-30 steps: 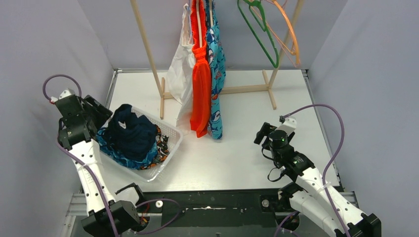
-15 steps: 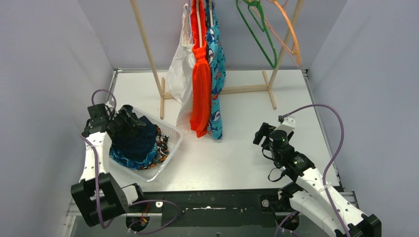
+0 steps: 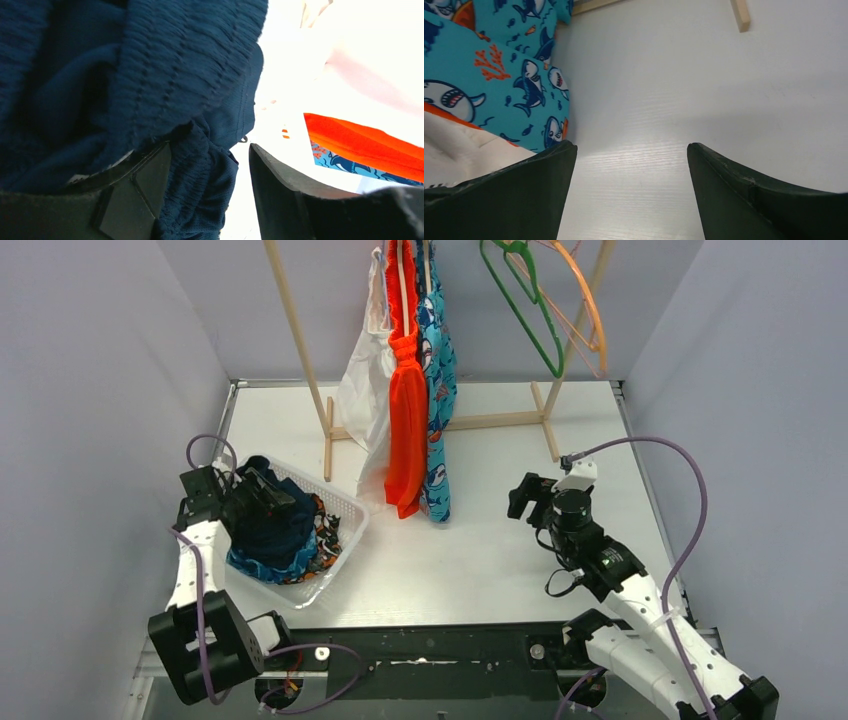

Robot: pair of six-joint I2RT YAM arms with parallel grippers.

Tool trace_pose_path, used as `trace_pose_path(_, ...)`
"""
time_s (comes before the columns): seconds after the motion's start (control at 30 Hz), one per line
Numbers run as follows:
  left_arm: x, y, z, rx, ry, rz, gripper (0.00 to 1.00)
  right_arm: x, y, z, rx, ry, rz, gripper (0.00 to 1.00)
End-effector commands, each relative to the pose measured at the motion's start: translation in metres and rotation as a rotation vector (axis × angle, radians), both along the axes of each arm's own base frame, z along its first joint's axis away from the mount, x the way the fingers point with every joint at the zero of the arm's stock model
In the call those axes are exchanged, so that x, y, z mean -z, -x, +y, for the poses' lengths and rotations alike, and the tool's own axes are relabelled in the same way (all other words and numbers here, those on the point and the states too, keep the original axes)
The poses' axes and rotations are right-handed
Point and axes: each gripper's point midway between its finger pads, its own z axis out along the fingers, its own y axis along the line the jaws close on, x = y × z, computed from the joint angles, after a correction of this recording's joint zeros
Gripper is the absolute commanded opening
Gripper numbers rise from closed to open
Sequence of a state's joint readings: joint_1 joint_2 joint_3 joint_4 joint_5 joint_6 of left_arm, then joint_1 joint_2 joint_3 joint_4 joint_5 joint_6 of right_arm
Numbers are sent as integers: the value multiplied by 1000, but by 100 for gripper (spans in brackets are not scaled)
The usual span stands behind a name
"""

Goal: Remove the shorts from the hanger
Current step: Place the hanger on the clothes rod, then move the hanger to the clothes rod.

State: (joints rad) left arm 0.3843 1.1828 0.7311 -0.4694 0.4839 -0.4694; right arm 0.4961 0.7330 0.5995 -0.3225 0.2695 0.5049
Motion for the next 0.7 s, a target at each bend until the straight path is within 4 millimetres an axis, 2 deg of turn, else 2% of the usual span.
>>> trace_pose_path(0.0, -15, -2, -1, 33, -44, -105, 60, -50, -11, 22, -93, -88, -126, 84)
trace_pose_path(0.17, -35, -2, 2, 19, -92, -188, 66, -73, -11, 38, -174, -121, -160, 84)
trace_pose_path(0.37, -68, 0, 0, 23, -147, -333, 70, -95, -11, 64, -296, -150, -195, 85)
trace_pose_path(0.5, -83, 2, -3, 27, -164, -401, 72, -110, -19, 74, -296, -29, -211, 85)
trace_pose_path(0.67, -82, 1, -5, 35, -156, -402, 75, -134, -37, 84, -261, 139, -215, 85)
